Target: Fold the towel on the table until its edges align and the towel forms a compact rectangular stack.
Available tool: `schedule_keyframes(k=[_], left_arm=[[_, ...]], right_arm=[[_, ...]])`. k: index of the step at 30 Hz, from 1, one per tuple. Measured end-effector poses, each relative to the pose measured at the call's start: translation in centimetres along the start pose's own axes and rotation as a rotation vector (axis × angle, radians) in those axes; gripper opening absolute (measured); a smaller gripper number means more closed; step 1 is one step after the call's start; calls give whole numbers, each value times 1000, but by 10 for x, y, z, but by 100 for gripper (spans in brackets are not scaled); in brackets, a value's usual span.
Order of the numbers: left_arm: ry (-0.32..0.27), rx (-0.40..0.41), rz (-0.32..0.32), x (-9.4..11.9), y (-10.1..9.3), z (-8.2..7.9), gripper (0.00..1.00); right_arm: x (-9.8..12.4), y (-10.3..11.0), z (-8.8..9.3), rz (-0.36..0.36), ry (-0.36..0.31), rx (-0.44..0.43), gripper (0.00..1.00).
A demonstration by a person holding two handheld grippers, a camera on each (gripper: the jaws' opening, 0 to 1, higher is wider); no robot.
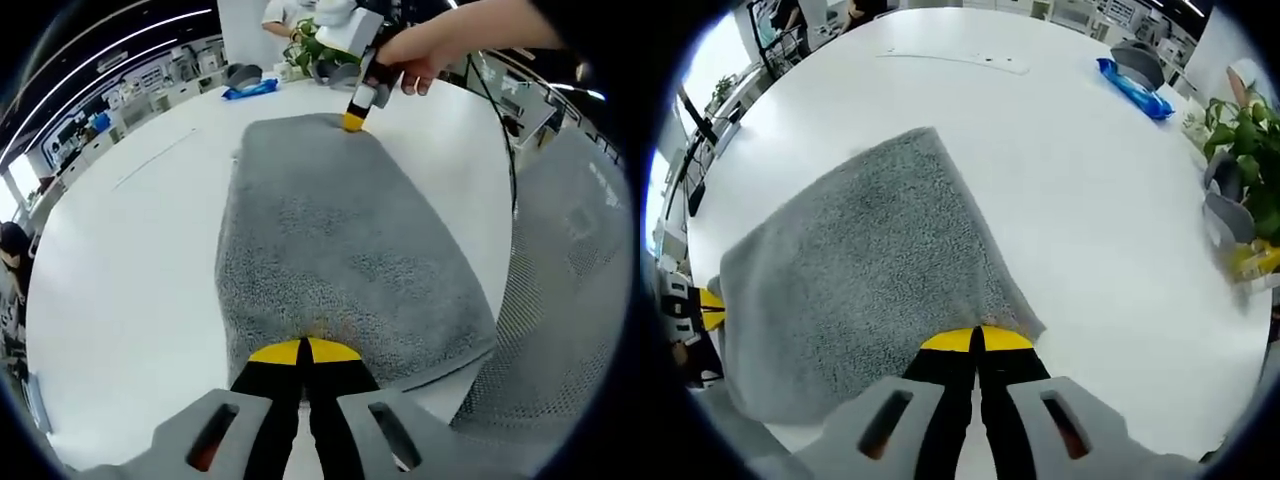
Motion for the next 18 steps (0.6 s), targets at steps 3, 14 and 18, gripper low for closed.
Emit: schedule_keyframes(k=[3, 14, 18], left_arm=[[0, 2, 7, -1, -2, -1, 1], [-32, 26, 34, -7, -15, -4, 1], [-33, 14, 41, -9, -21, -6, 1]], right_arm=[[-2, -1, -2, -4, 3, -3, 0], [-6, -4, -12, 10, 0, 48, 0], [-8, -5, -15, 12, -3, 72, 0]])
Point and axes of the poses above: the point that each gripper's makers call its tool centre point, and the gripper's own axes: x roughly backward along the fingers, y roughly to its left, z roughly out of its underside, the point moved 6 cm from there along x, roughly backward along the fingers, and after that the axes turned 15 degrees about z, right-handed, at the moved point
